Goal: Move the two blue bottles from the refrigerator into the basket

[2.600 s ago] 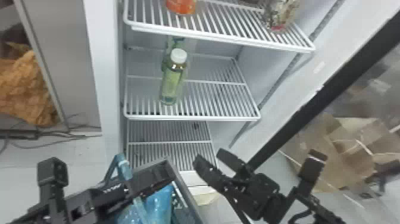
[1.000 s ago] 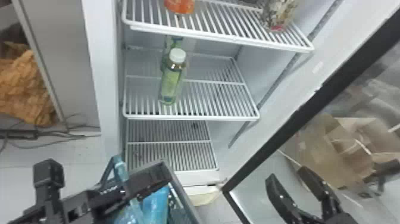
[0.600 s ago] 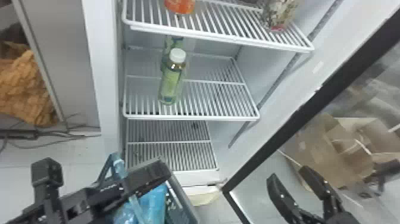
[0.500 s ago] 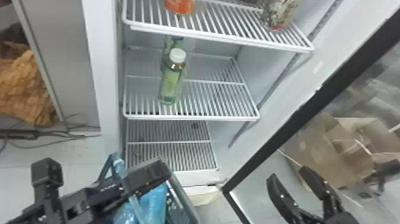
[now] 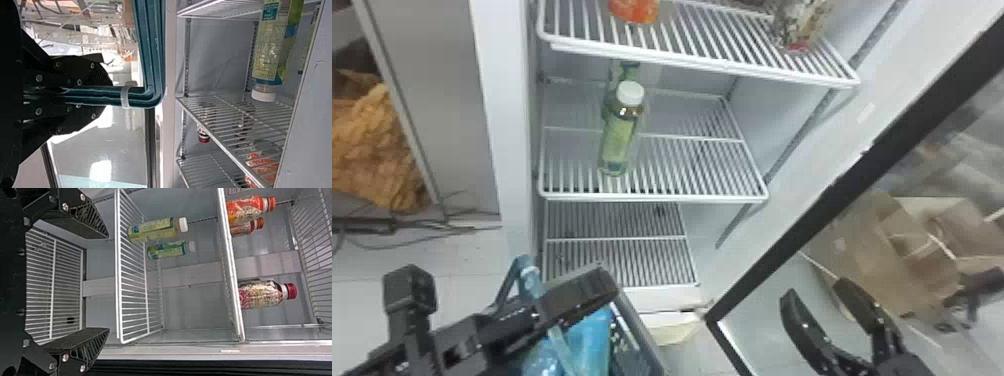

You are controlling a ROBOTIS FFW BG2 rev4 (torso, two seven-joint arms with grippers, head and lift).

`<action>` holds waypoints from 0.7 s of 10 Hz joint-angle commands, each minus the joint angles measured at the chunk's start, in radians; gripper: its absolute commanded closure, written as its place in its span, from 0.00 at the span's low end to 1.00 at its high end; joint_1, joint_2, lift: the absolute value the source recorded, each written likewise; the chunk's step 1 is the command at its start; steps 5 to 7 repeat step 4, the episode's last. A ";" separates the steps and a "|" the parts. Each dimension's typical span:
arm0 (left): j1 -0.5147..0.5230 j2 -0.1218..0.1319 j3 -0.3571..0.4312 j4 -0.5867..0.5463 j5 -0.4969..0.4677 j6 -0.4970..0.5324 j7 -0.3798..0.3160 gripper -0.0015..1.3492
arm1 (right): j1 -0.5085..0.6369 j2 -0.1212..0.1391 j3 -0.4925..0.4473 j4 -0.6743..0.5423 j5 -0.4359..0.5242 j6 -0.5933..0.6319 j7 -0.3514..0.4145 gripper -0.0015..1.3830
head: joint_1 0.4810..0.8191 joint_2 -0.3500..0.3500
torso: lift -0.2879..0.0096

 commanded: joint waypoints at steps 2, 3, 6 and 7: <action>0.002 0.000 0.000 0.001 0.001 -0.001 0.000 0.89 | -0.008 0.001 0.000 0.007 -0.004 0.000 0.001 0.17 | 0.63 0.00 | 0.24; 0.002 0.000 0.000 0.001 0.001 -0.001 0.000 0.89 | -0.011 0.001 0.000 0.011 -0.012 0.000 0.001 0.17 | 0.63 0.00 | 0.24; 0.005 -0.001 0.000 -0.002 0.001 -0.001 0.000 0.89 | -0.011 0.001 0.000 0.011 -0.014 0.000 0.001 0.17 | 0.63 0.00 | 0.24; 0.005 -0.001 0.000 -0.002 0.001 -0.001 0.000 0.89 | -0.011 0.001 0.000 0.011 -0.014 0.000 0.001 0.17 | 0.63 0.00 | 0.24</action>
